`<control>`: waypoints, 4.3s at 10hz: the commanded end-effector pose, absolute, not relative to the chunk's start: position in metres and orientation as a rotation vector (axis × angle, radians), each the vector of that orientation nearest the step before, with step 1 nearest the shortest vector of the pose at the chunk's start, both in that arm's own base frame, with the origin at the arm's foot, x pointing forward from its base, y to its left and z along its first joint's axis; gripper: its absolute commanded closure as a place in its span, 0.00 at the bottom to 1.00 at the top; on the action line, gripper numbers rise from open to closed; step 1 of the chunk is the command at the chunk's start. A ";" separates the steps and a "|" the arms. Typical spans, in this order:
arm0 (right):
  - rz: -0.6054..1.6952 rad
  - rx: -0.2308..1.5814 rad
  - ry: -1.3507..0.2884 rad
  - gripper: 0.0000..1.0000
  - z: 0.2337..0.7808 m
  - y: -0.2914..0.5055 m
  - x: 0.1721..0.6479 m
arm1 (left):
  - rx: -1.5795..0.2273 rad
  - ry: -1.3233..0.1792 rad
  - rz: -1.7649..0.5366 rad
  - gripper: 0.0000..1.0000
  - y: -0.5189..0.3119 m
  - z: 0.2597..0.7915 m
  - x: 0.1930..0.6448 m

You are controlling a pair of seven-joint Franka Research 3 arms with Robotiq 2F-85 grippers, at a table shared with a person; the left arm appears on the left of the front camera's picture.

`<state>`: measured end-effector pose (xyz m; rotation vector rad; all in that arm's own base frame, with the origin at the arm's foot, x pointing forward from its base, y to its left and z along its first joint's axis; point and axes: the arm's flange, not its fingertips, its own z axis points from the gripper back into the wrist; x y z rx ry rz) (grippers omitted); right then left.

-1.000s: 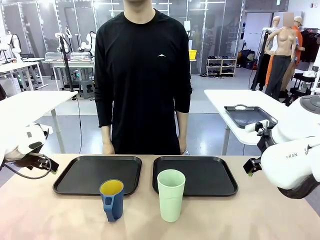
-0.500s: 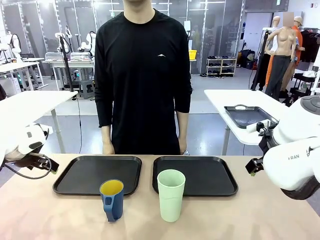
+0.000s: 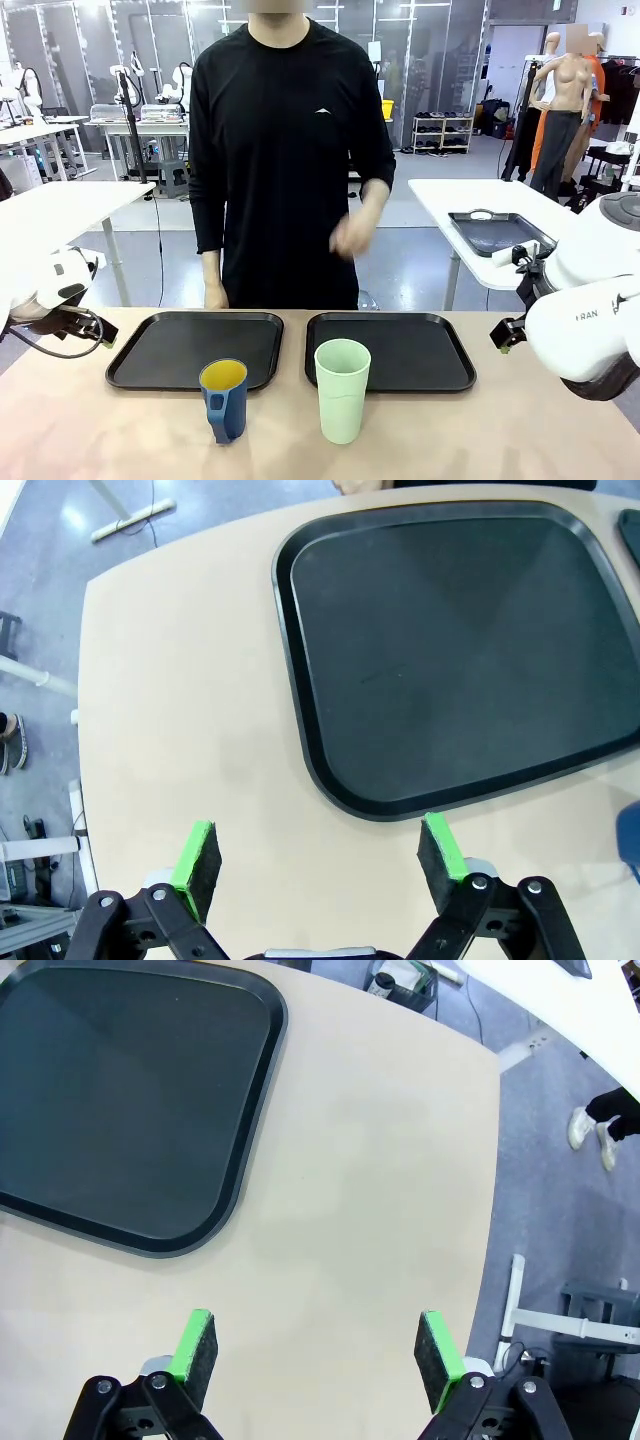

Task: Sort and store the cups by type.
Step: Pick up the Reusable plastic cup.

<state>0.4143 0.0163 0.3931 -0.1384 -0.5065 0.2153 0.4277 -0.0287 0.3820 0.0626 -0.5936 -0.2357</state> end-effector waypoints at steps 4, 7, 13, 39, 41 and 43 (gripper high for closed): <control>0.206 -0.126 -0.505 0.00 0.392 0.017 0.415 | 0.062 -0.595 -0.236 0.00 -0.029 0.382 0.428; 0.206 -0.126 -0.505 0.00 0.392 0.017 0.415 | 0.062 -0.595 -0.236 0.00 -0.029 0.382 0.428; 0.206 -0.126 -0.505 0.00 0.392 0.017 0.415 | 0.062 -0.595 -0.236 0.00 -0.029 0.382 0.428; 1.543 -0.256 -0.389 0.00 0.447 0.025 0.373 | 0.062 -0.595 -0.236 0.00 -0.029 0.382 0.428; 1.618 -0.214 -0.352 0.00 0.434 0.029 0.378 | 0.062 -0.595 -0.236 0.00 -0.029 0.382 0.428; 1.724 -0.052 -0.422 0.00 0.409 0.044 0.382 | 0.062 -0.595 -0.236 0.00 -0.029 0.382 0.428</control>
